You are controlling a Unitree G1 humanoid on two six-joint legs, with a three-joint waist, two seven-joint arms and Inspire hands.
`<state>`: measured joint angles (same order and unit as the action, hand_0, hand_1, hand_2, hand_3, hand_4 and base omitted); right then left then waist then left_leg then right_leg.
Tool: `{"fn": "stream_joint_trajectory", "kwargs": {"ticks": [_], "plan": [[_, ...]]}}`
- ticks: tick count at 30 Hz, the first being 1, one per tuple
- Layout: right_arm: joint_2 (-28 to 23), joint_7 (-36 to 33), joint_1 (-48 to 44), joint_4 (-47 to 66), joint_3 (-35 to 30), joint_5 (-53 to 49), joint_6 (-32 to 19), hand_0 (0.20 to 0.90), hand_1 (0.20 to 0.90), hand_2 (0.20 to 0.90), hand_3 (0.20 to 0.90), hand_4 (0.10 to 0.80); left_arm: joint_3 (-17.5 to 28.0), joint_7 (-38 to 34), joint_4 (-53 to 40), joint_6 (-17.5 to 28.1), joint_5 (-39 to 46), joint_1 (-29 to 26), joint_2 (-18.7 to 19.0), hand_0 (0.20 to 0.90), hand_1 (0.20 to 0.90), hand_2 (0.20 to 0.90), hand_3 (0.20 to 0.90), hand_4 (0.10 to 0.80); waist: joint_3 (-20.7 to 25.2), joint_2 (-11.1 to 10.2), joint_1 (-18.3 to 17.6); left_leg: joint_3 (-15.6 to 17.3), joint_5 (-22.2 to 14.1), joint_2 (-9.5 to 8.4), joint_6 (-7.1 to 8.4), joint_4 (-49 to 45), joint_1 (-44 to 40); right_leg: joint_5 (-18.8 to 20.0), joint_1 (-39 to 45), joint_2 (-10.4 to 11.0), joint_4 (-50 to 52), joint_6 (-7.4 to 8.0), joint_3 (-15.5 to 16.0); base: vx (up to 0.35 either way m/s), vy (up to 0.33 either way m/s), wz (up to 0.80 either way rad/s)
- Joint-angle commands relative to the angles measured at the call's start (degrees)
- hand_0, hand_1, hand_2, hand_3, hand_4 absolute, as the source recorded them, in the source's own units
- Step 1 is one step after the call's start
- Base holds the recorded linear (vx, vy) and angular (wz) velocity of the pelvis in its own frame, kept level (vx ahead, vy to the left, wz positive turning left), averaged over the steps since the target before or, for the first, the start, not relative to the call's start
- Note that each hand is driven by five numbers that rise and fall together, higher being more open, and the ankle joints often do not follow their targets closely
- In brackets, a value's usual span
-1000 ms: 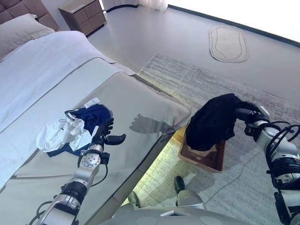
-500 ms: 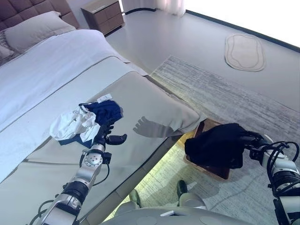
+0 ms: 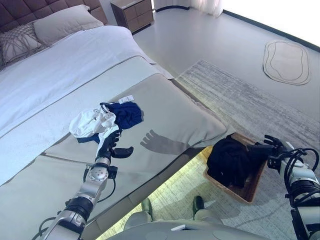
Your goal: Pick up the clothes from the bed and place them into the basket
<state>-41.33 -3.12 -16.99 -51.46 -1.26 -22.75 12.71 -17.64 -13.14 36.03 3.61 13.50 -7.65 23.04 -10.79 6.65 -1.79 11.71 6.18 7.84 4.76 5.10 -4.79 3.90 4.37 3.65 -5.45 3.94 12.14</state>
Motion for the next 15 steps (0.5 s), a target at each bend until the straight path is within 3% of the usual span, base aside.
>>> {"fn": "stream_joint_trajectory", "kwargs": {"ticks": [1,15], "plan": [[-0.98,-0.32,-4.27,1.52,1.47,3.43,-4.63,0.9,0.9,0.9,0.9,0.8,3.05,-1.3,-5.43,3.88,-1.41,-2.45,2.92,0.9,0.9,0.9,0.9,0.8,2.76,-5.31,-0.62,0.4,-6.73,-3.48,-0.16,-2.46,-1.0,-3.99,1.01,-0.17,1.23,-1.03,-0.43,0.0,0.0,0.0],[-2.03,-4.02,-5.37,0.6,2.7,7.17,-1.84,0.9,0.9,0.9,0.9,0.8,4.74,-1.99,-4.86,2.65,-0.42,-0.3,2.94,0.9,0.9,0.9,0.9,0.8,2.75,-5.46,1.58,-1.22,-6.63,-3.85,-0.33,-2.1,-1.13,-4.82,2.24,0.16,1.51,-1.17,1.23,0.006,0.009,0.06]]}}
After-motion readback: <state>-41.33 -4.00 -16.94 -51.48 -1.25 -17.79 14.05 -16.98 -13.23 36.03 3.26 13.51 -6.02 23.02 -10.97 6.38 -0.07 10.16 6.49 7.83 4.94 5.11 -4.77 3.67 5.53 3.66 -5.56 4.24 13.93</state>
